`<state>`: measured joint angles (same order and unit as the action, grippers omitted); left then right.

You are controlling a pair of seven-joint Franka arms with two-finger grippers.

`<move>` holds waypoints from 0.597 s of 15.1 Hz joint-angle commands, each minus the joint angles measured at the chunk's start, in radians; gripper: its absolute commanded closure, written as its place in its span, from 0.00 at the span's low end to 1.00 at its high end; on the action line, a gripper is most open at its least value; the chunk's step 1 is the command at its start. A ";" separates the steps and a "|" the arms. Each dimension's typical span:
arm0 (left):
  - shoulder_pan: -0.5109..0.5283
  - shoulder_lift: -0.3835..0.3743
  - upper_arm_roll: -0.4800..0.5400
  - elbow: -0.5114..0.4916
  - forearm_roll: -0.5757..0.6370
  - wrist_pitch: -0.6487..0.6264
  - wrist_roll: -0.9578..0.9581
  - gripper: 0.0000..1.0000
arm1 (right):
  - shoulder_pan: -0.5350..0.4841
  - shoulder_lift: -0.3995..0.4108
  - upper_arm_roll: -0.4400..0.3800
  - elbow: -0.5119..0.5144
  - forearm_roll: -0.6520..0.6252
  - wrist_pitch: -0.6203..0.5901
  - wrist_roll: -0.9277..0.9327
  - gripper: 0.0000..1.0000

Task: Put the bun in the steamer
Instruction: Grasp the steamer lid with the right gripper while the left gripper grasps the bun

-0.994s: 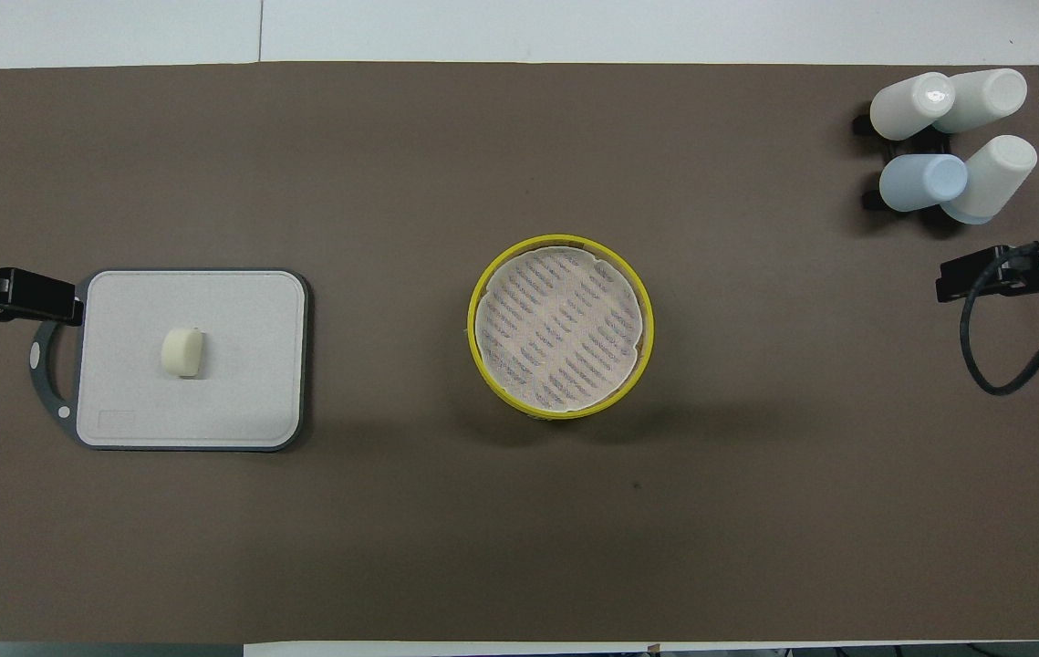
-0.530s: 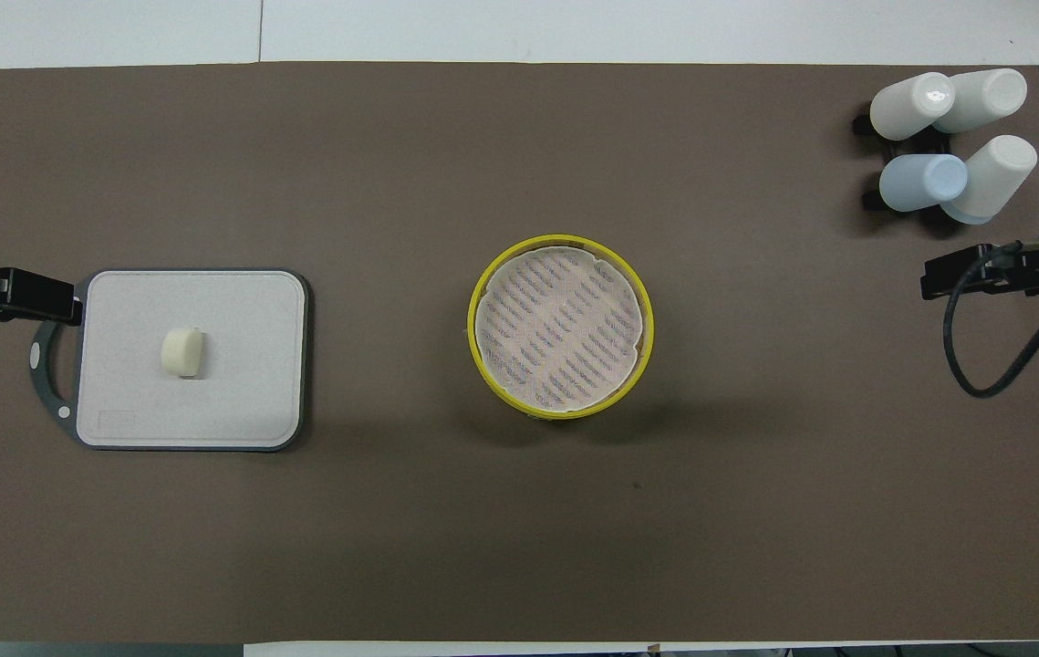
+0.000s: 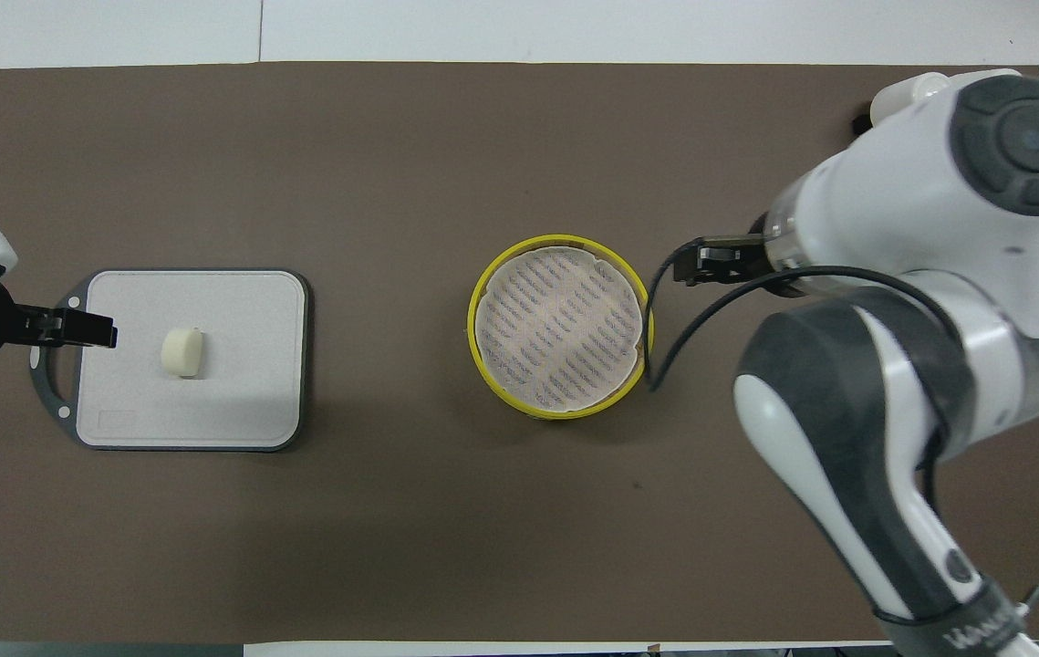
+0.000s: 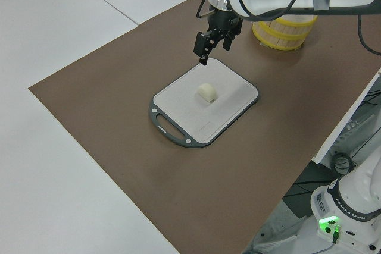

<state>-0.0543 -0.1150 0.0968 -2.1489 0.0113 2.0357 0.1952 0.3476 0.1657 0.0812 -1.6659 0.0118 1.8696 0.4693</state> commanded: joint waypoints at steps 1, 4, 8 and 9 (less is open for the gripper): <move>0.004 0.018 -0.006 -0.164 0.013 0.223 0.026 0.00 | 0.118 0.135 -0.011 0.130 -0.010 0.006 0.104 0.12; -0.010 0.101 -0.006 -0.184 0.013 0.302 0.015 0.00 | 0.204 0.234 -0.014 0.201 -0.038 0.046 0.196 0.15; -0.010 0.123 -0.006 -0.236 0.013 0.420 0.009 0.00 | 0.257 0.311 -0.009 0.235 -0.075 0.144 0.287 0.15; -0.010 0.133 -0.008 -0.238 0.013 0.437 0.007 0.00 | 0.263 0.317 -0.009 0.227 -0.075 0.158 0.290 0.15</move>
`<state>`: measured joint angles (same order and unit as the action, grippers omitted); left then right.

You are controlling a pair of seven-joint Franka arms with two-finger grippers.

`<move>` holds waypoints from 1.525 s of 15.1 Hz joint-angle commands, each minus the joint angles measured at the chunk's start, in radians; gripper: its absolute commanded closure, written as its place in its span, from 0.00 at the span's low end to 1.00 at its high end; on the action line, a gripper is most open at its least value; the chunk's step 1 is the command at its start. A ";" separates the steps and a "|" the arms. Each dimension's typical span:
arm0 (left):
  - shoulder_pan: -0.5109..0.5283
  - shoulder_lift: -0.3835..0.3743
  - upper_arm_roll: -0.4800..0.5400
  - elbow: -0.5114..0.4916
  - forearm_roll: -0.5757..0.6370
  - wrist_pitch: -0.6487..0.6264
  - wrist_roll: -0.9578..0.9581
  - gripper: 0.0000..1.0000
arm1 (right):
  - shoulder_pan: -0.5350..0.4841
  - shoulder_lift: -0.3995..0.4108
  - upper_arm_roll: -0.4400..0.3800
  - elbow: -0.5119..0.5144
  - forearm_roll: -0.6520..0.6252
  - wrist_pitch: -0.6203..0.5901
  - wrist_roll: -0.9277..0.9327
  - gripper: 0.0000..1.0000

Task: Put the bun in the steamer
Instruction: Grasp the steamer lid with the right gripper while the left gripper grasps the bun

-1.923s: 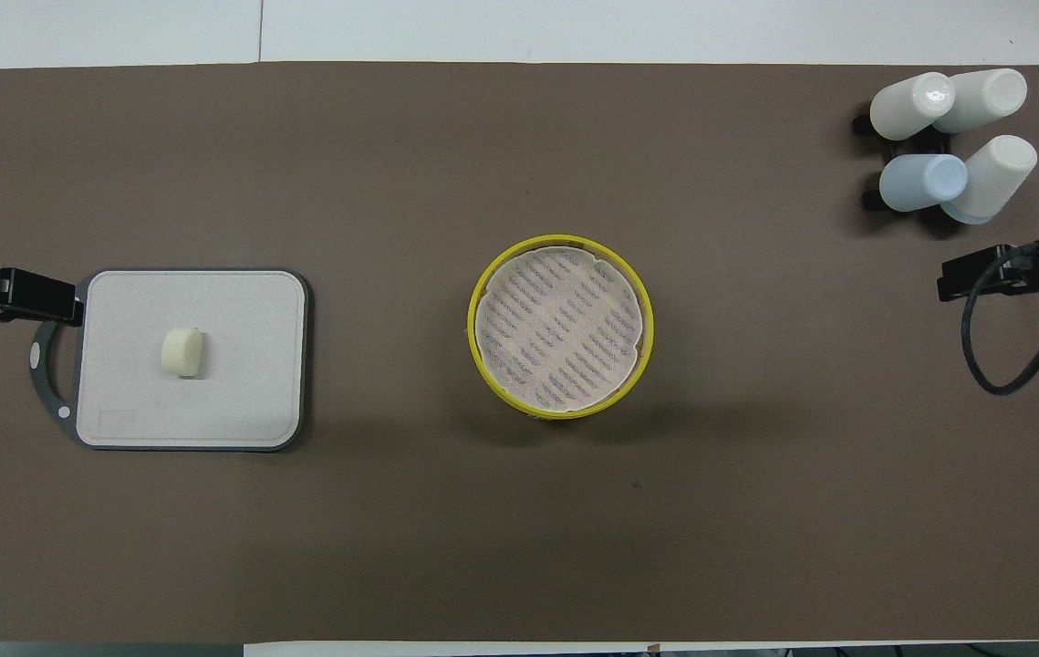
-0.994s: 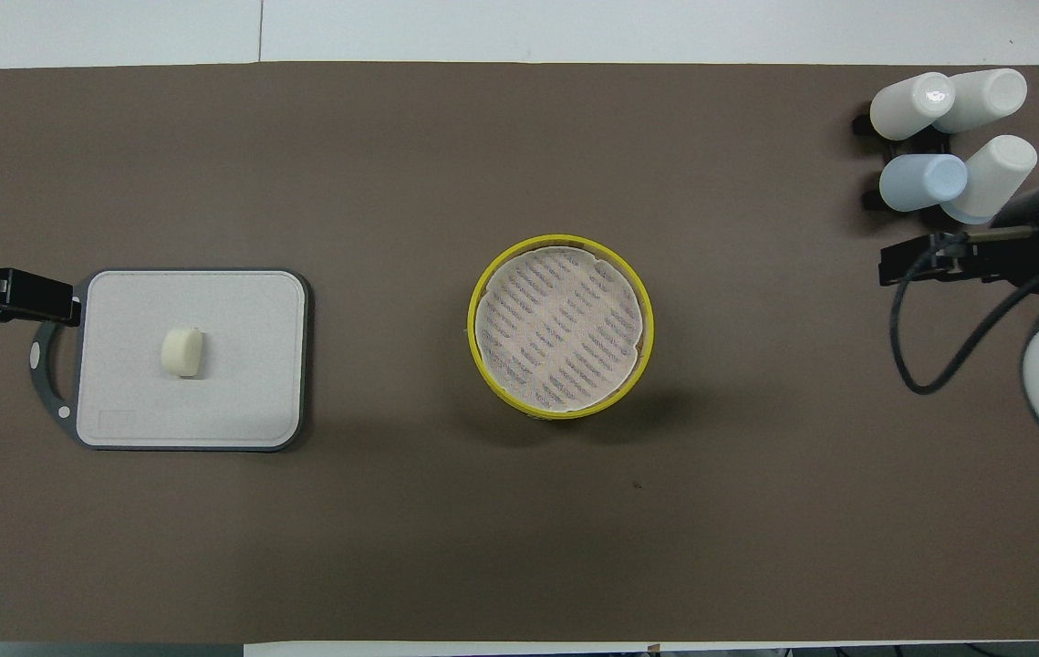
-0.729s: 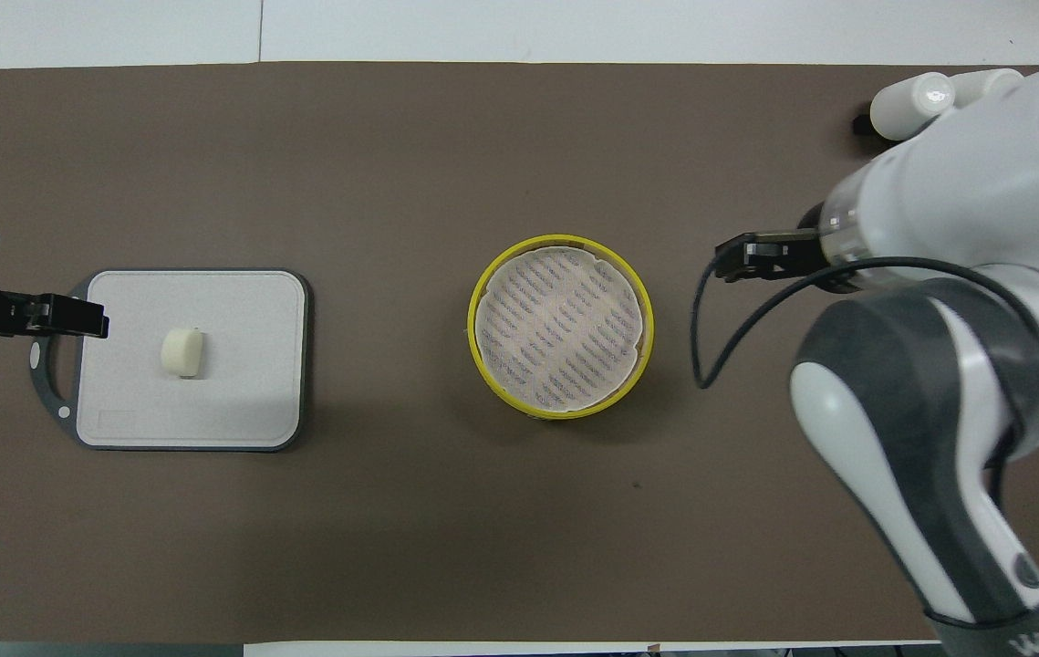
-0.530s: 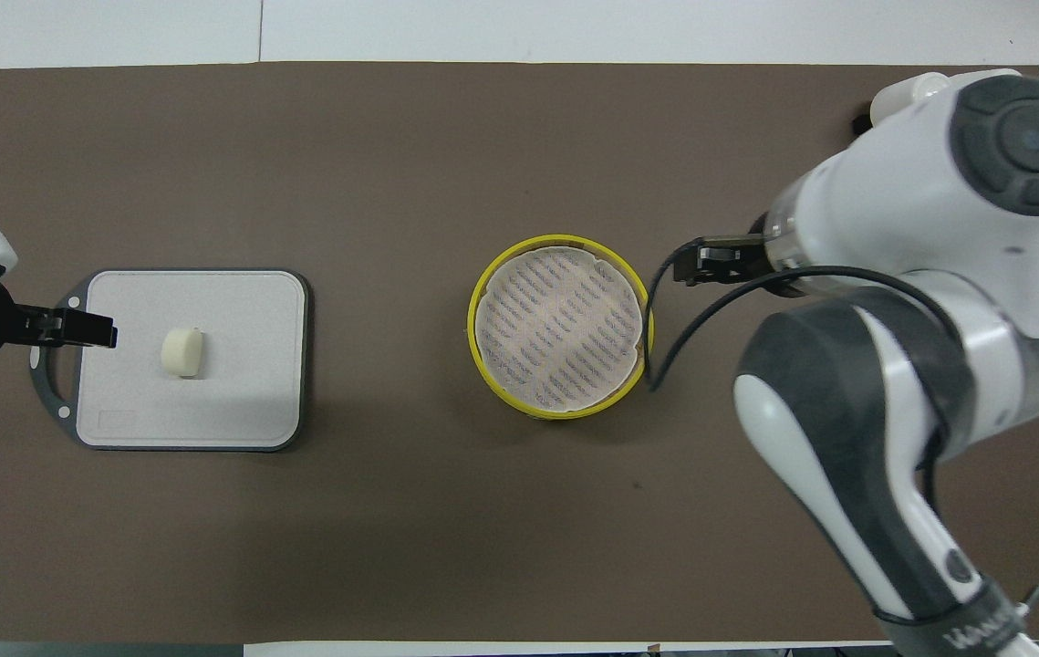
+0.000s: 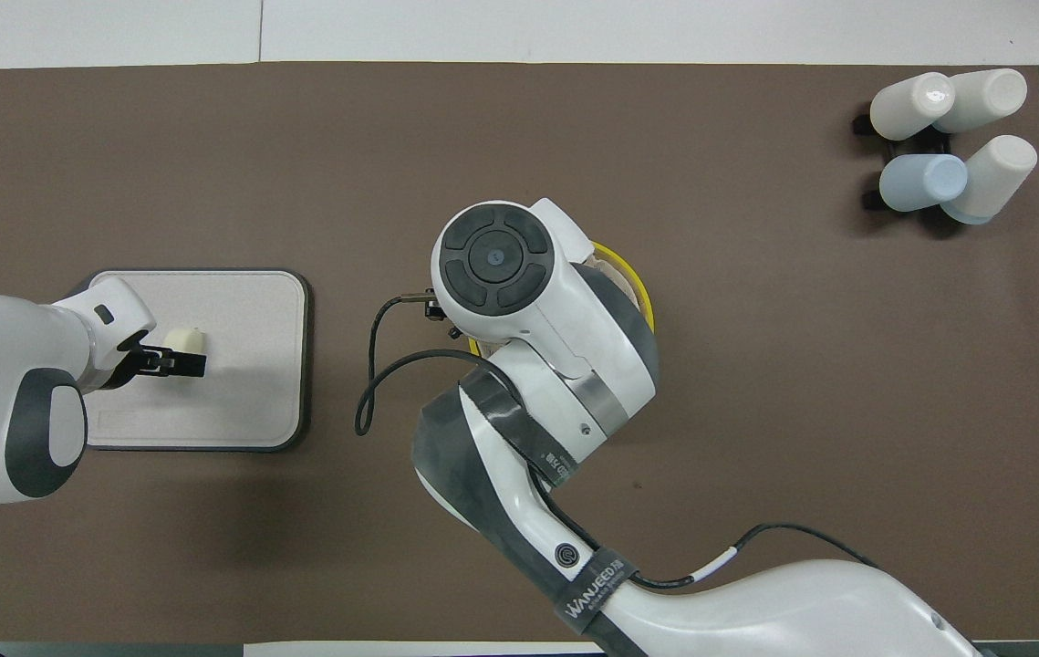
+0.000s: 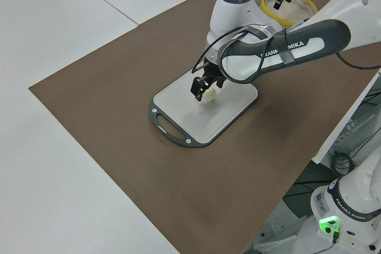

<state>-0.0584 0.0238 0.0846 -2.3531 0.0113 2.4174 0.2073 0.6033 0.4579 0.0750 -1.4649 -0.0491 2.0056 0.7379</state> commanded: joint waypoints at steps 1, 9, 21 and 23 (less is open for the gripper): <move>-0.006 0.007 0.004 -0.034 0.013 0.071 -0.014 0.02 | 0.010 0.034 -0.003 0.017 -0.014 0.031 0.029 0.15; -0.008 0.015 0.004 0.010 0.013 -0.015 -0.037 0.66 | 0.032 0.036 -0.003 -0.069 -0.015 0.127 0.123 1.00; -0.064 0.025 -0.037 0.615 -0.091 -0.682 -0.303 0.66 | -0.256 -0.091 -0.011 0.123 -0.043 -0.247 -0.357 1.00; -0.176 0.073 -0.049 0.696 -0.102 -0.672 -0.522 0.66 | -0.365 -0.111 -0.009 0.118 -0.044 -0.271 -0.423 1.00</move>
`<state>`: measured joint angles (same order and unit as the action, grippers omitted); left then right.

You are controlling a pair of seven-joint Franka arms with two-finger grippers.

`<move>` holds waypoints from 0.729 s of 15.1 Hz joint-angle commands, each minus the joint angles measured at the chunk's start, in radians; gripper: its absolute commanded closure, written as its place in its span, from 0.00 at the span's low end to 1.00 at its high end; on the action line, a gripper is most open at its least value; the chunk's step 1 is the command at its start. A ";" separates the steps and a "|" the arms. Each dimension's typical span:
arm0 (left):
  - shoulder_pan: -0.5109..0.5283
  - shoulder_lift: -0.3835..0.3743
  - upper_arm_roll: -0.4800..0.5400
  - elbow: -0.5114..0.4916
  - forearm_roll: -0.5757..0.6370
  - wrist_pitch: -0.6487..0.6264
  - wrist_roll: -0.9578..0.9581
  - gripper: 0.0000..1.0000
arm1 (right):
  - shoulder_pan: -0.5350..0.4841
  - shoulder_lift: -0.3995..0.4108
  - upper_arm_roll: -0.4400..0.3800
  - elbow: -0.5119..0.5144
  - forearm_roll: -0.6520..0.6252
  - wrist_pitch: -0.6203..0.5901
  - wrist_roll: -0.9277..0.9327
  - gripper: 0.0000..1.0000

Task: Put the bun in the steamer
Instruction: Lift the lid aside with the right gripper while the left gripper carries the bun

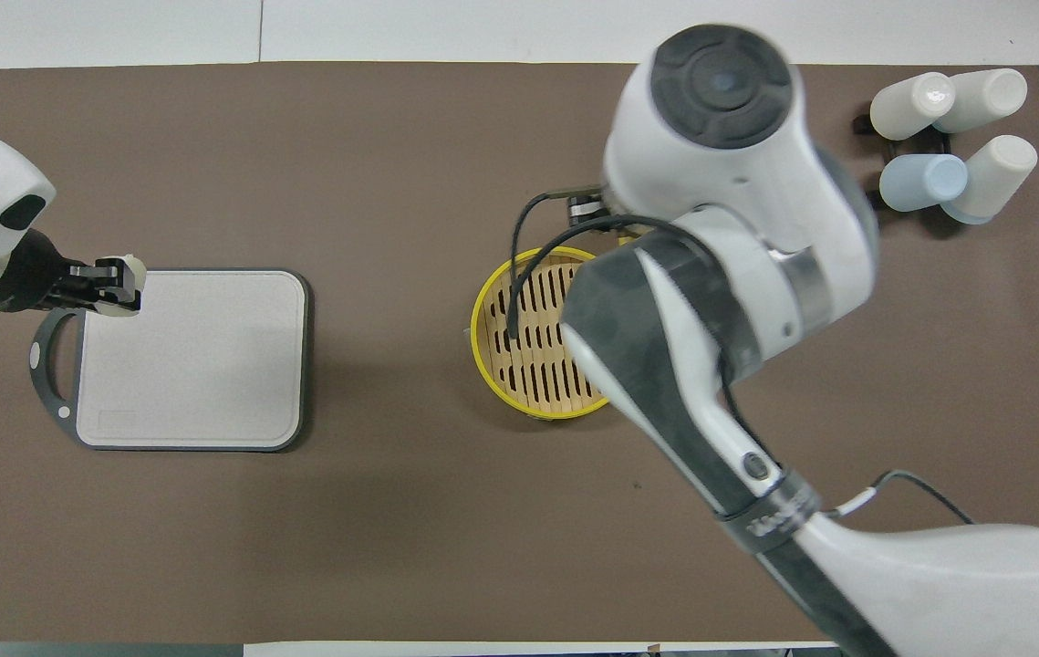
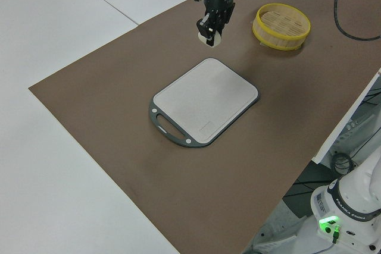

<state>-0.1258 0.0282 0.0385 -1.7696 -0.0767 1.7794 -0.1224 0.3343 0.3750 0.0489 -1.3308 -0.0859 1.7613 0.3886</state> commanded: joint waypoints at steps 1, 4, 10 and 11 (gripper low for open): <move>-0.174 0.079 -0.005 0.122 -0.014 -0.020 -0.295 0.66 | -0.145 -0.034 0.017 -0.016 -0.006 -0.032 -0.142 1.00; -0.406 0.159 -0.008 0.122 -0.011 0.154 -0.578 0.66 | -0.285 -0.039 0.019 -0.045 0.014 -0.030 -0.304 1.00; -0.642 0.363 -0.002 0.042 0.009 0.441 -0.767 0.65 | -0.363 -0.071 0.019 -0.114 0.035 -0.017 -0.390 1.00; -0.653 0.383 -0.002 0.041 0.035 0.480 -0.793 0.65 | -0.363 -0.077 0.019 -0.129 0.038 -0.008 -0.390 1.00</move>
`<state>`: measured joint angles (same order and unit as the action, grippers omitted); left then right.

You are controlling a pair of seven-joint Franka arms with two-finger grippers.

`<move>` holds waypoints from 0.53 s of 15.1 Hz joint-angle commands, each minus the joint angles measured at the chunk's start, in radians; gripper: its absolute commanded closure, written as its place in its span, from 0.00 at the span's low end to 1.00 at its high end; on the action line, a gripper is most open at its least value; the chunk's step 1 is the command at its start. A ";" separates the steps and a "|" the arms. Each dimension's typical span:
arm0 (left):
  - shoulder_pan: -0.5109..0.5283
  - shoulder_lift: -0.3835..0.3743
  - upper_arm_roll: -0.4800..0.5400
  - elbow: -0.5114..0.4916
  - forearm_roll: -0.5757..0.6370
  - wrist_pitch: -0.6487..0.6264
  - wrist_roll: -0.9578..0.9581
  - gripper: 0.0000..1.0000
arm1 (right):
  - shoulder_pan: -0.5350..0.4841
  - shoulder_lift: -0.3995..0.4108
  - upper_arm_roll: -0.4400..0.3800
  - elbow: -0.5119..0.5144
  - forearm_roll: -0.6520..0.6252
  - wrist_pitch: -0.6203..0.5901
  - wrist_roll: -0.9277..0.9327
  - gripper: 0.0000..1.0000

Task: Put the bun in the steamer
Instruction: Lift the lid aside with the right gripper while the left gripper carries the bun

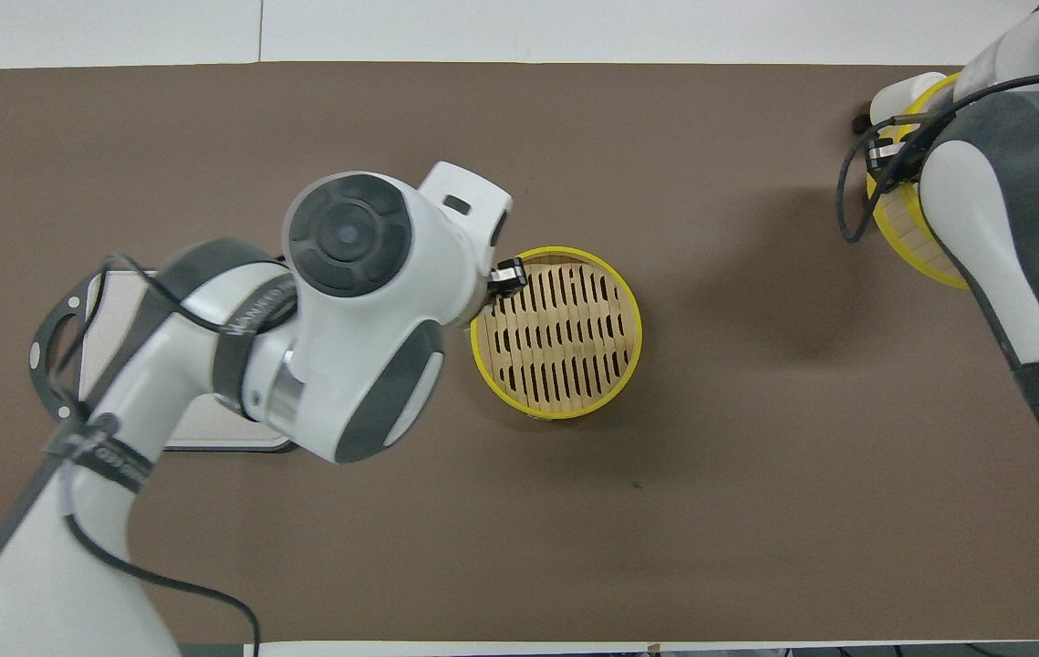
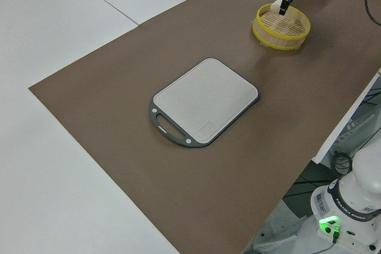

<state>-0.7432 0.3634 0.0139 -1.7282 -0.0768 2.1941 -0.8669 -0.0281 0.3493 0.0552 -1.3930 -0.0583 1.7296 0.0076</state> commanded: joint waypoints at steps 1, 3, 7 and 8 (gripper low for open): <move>-0.038 0.058 0.021 -0.005 0.043 0.082 -0.061 0.65 | -0.001 -0.055 0.012 -0.075 0.017 0.034 -0.009 1.00; -0.038 0.077 0.021 -0.007 0.043 0.102 -0.064 0.64 | -0.001 -0.061 0.012 -0.090 0.032 0.045 -0.009 1.00; -0.047 0.086 0.021 0.002 0.043 0.098 -0.084 0.00 | -0.001 -0.064 0.012 -0.100 0.037 0.044 -0.006 1.00; -0.045 0.083 0.021 0.002 0.043 0.095 -0.086 0.00 | -0.003 -0.067 0.012 -0.100 0.037 0.044 -0.006 1.00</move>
<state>-0.7714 0.4554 0.0187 -1.7267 -0.0572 2.2901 -0.9196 -0.0195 0.3225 0.0617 -1.4489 -0.0338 1.7496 0.0076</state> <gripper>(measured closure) 0.458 0.921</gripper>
